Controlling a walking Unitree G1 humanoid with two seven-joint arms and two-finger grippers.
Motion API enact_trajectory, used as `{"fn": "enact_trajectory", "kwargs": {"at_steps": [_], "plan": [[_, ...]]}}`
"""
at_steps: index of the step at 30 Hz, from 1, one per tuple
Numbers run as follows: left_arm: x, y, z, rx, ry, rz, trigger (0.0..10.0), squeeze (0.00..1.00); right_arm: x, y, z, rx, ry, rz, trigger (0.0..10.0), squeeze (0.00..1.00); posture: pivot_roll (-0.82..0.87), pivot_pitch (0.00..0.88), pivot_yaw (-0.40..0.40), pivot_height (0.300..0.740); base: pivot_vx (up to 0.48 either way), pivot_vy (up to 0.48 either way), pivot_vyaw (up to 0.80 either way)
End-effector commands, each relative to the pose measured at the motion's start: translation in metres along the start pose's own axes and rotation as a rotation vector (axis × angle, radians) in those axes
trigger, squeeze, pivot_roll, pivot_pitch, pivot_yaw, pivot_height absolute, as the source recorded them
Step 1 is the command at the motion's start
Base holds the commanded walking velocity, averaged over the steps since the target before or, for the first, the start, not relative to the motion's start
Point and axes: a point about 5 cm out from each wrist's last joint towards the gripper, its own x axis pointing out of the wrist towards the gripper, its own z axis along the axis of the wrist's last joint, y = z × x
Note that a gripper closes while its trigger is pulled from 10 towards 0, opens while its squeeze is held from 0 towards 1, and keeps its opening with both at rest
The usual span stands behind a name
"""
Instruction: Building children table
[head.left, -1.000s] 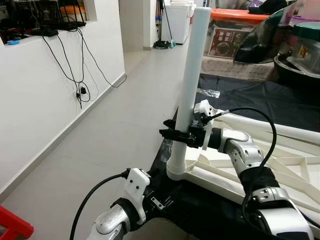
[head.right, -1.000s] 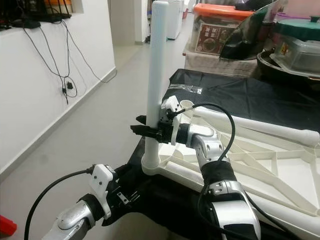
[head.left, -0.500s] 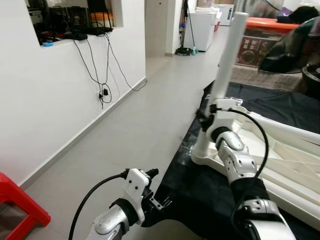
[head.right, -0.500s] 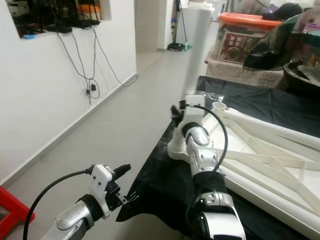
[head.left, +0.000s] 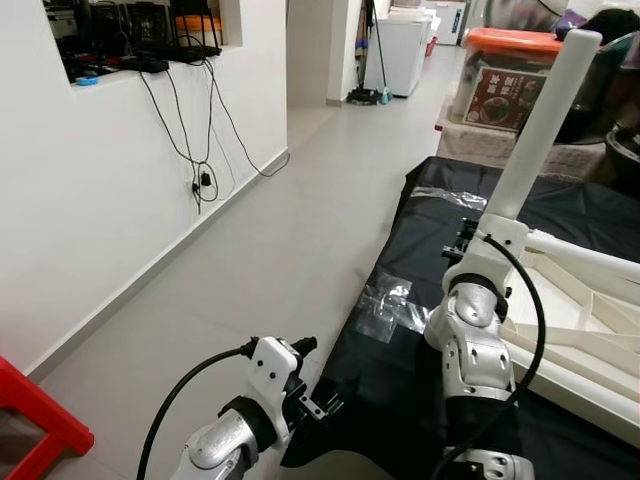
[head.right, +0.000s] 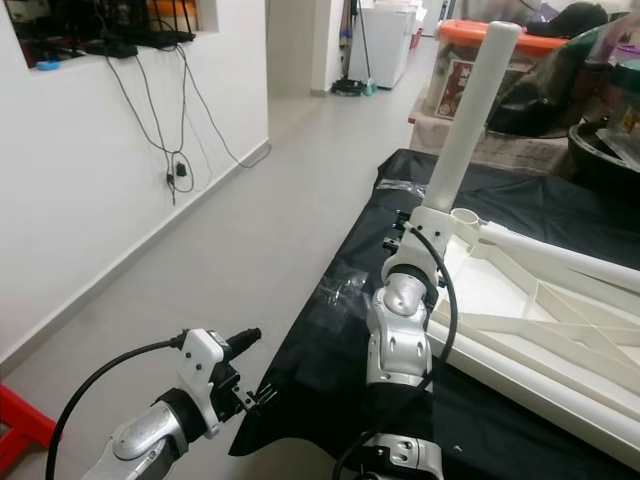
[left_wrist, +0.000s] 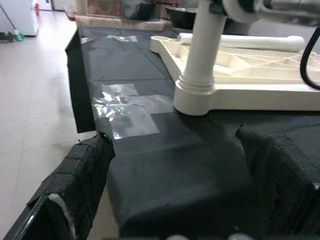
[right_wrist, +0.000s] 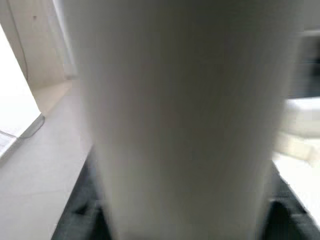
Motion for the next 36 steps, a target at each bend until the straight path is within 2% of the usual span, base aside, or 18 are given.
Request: {"fn": "enact_trajectory", "kwargs": {"at_steps": [1, 5, 6, 9, 12, 13, 15, 16, 18, 19, 20, 21, 22, 25, 26, 29, 32, 36], "plan": [[-0.001, -0.001, -0.002, -0.002, 0.009, -0.005, 10.0, 0.00, -0.001, 0.010, -0.005, 0.042, -0.025, 0.120, 10.0, 1.00, 0.02, 0.000, -0.040, 0.740, 0.000, 0.000, 0.00], [-0.001, -0.001, -0.002, -0.003, 0.009, -0.005, 10.0, 0.00, -0.001, 0.013, -0.002, 0.056, -0.051, 0.169, 10.0, 1.00, 0.02, 0.000, -0.041, 0.740, 0.000, 0.000, 0.00], [-0.001, -0.002, -0.002, -0.004, 0.010, -0.005, 10.0, 0.00, 0.005, 0.014, -0.001, 0.080, -0.058, 0.266, 10.0, 0.00, 0.02, 0.000, -0.040, 0.740, 0.000, 0.000, 0.00], [-0.001, -0.002, -0.002, -0.005, 0.010, -0.006, 10.0, 0.00, 0.013, 0.010, 0.000, 0.110, -0.043, 0.388, 10.0, 0.00, 0.02, 0.000, -0.038, 0.740, 0.000, 0.000, 0.00], [-0.001, -0.002, -0.002, -0.004, 0.010, -0.007, 10.0, 0.00, 0.018, 0.005, 0.002, 0.104, -0.047, 0.431, 10.0, 0.00, 0.02, 0.000, -0.037, 0.740, 0.000, 0.000, 0.00], [-0.001, -0.002, -0.002, -0.004, 0.010, -0.009, 10.0, 0.00, 0.021, 0.003, 0.002, 0.127, -0.025, 0.481, 10.0, 0.00, 0.02, 0.000, -0.037, 0.740, 0.000, 0.000, 0.00], [0.000, -0.001, -0.002, -0.004, 0.010, -0.009, 10.0, 0.00, 0.024, 0.005, 0.004, 0.135, 0.025, 0.710, 10.0, 0.00, 0.02, 0.000, -0.039, 0.740, 0.000, 0.000, 0.00], [0.000, -0.001, -0.002, -0.004, 0.010, -0.009, 10.0, 0.00, 0.024, 0.005, 0.004, 0.135, 0.025, 0.710, 10.0, 0.00, 0.02, 0.000, -0.039, 0.740, 0.000, 0.000, 0.00], [0.000, -0.001, -0.002, -0.004, 0.010, -0.009, 10.0, 0.00, 0.024, 0.007, 0.006, 0.118, 0.040, 0.829, 10.0, 0.00, 0.02, 0.000, -0.039, 0.740, 0.000, 0.000, 0.00], [0.000, -0.001, -0.002, -0.004, 0.010, -0.009, 10.0, 0.00, 0.024, 0.007, 0.006, 0.118, 0.040, 0.829, 10.0, 0.00, 0.02, 0.000, -0.039, 0.740, 0.000, 0.000, 0.00], [0.000, 0.000, -0.002, -0.003, 0.009, -0.006, 10.0, 0.00, 0.021, 0.015, 0.006, 0.121, 0.087, 1.044, 10.0, 0.00, 0.02, 0.001, -0.042, 0.740, 0.000, 0.000, 0.00], [0.001, 0.000, -0.002, -0.002, 0.009, -0.005, 10.0, 0.00, 0.019, 0.017, 0.006, 0.124, 0.112, 1.128, 10.0, 0.00, 0.02, 0.001, -0.042, 0.740, 0.000, 0.000, 0.00], [0.001, 0.000, -0.002, -0.002, 0.009, -0.005, 10.0, 0.00, 0.019, 0.017, 0.006, 0.124, 0.112, 1.128, 10.0, 0.00, 0.02, 0.001, -0.042, 0.740, 0.000, 0.000, 0.00], [0.001, 0.000, -0.001, -0.002, 0.007, 0.000, 10.0, 0.00, 0.007, 0.023, 0.003, 0.070, 0.185, 1.385, 10.0, 0.00, 0.03, 0.001, -0.048, 0.740, 0.000, 0.000, 0.00], [0.001, 0.000, -0.001, -0.002, 0.007, 0.000, 10.0, 0.00, 0.007, 0.023, 0.003, 0.070, 0.185, 1.385, 10.0, 0.00, 0.03, 0.001, -0.048, 0.740, 0.000, 0.000, 0.00], [0.001, 0.000, -0.001, 0.000, 0.005, 0.005, 10.0, 0.00, -0.003, 0.024, -0.003, 0.001, 0.259, 1.609, 10.0, 0.00, 0.04, 0.003, -0.052, 0.740, 0.000, 0.000, 0.00], [0.001, 0.000, -0.001, -0.001, 0.004, 0.008, 10.0, 0.00, -0.007, 0.025, -0.004, -0.017, 0.297, 1.718, 10.0, 0.00, 0.04, 0.005, -0.051, 0.740, 0.000, 0.000, 0.00], [0.001, 0.000, -0.001, -0.001, 0.004, 0.009, 10.0, 0.00, -0.007, 0.026, -0.004, -0.019, 0.303, 1.743, 10.0, 0.00, 0.04, 0.007, -0.050, 0.740, 0.000, 0.000, 0.00]]}}
